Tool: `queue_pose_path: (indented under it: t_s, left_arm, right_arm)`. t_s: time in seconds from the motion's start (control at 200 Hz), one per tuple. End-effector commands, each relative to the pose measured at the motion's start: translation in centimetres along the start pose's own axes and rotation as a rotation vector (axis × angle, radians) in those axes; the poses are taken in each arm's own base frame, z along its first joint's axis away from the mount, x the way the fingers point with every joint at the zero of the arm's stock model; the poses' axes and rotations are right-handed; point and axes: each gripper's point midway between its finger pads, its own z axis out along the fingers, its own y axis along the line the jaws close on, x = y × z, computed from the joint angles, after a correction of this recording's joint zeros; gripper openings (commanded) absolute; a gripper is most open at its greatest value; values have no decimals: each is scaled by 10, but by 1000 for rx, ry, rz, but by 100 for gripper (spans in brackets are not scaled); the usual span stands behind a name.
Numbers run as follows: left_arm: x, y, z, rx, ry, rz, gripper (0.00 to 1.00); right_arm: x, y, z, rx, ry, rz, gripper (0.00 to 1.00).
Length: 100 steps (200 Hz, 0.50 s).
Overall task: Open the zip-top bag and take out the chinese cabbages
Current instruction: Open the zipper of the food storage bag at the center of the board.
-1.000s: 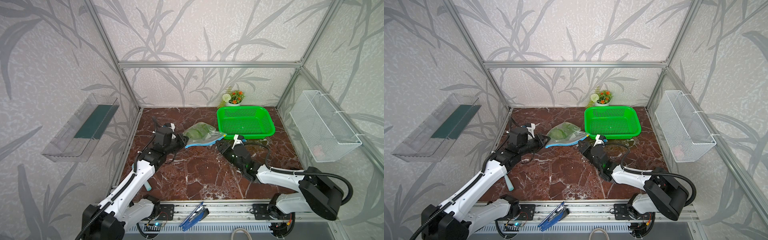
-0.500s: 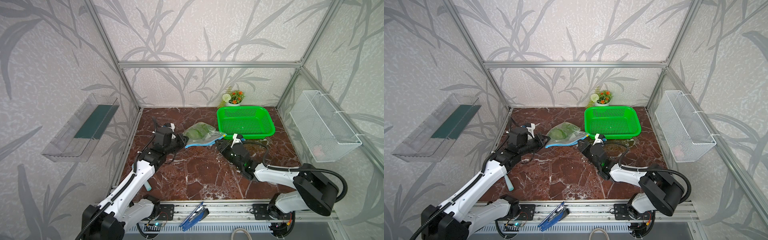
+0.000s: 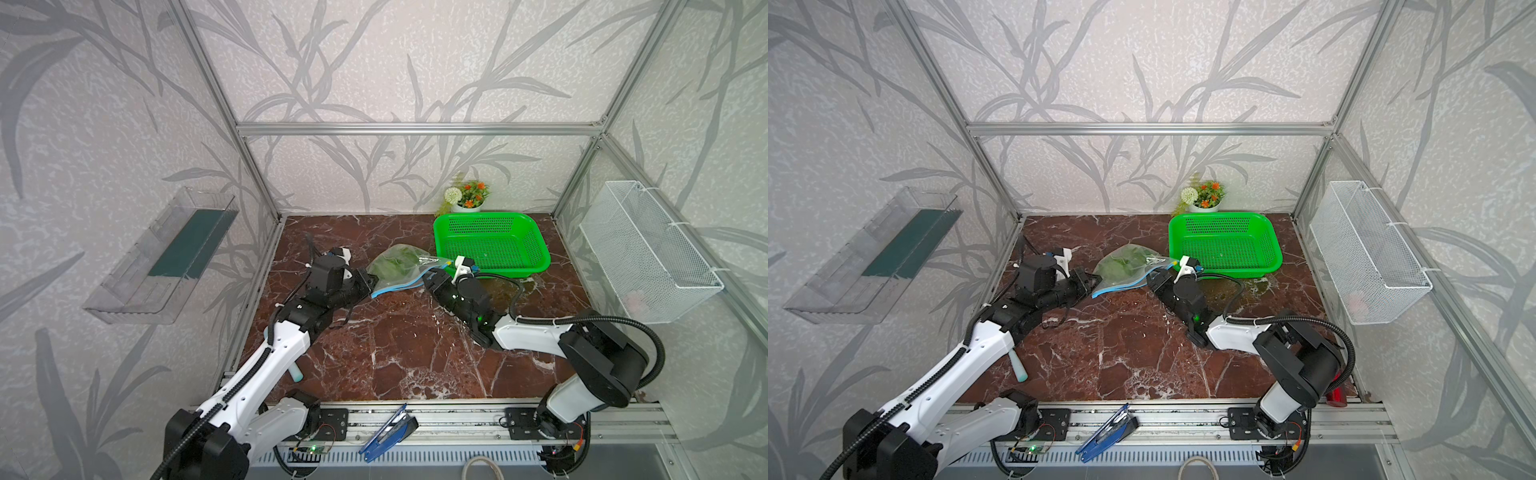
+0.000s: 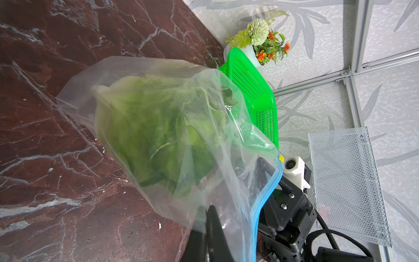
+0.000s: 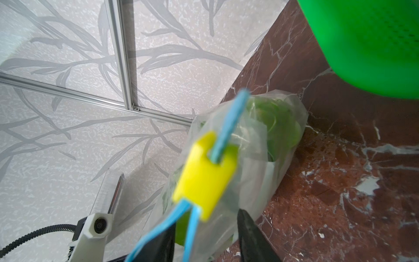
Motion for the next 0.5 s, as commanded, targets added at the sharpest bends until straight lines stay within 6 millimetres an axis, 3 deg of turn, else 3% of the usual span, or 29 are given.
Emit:
queue_pose_path:
  t_s: [0.0, 0.055, 0.2, 0.295, 0.325, 0.44, 0.495]
  left_arm:
    - [8, -1, -3, 21, 24, 13, 0]
    - [10, 1, -2, 16, 31, 13, 0]
    - [15, 2, -4, 15, 54, 27, 0]
    - [17, 2, -8, -3, 66, 59, 0]
    - [16, 3, -11, -18, 67, 78, 5]
    - [3, -3, -31, -93, 31, 190, 43]
    - [-6, -6, -42, -125, -2, 235, 52]
  right_arm:
    - [-5, 15, 6, -62, -7, 23, 37]
    - [-4, 12, 8, -59, 1, 32, 31]
    - [-1, 8, 9, -40, 18, 34, 0]
    - [0, 7, 8, -35, 31, 31, 0]
    - [1, 7, 7, -34, 38, 25, 0]
    - [2, 8, 3, -16, 52, -10, 0]
    - [1, 10, 0, -6, 59, -30, 0]
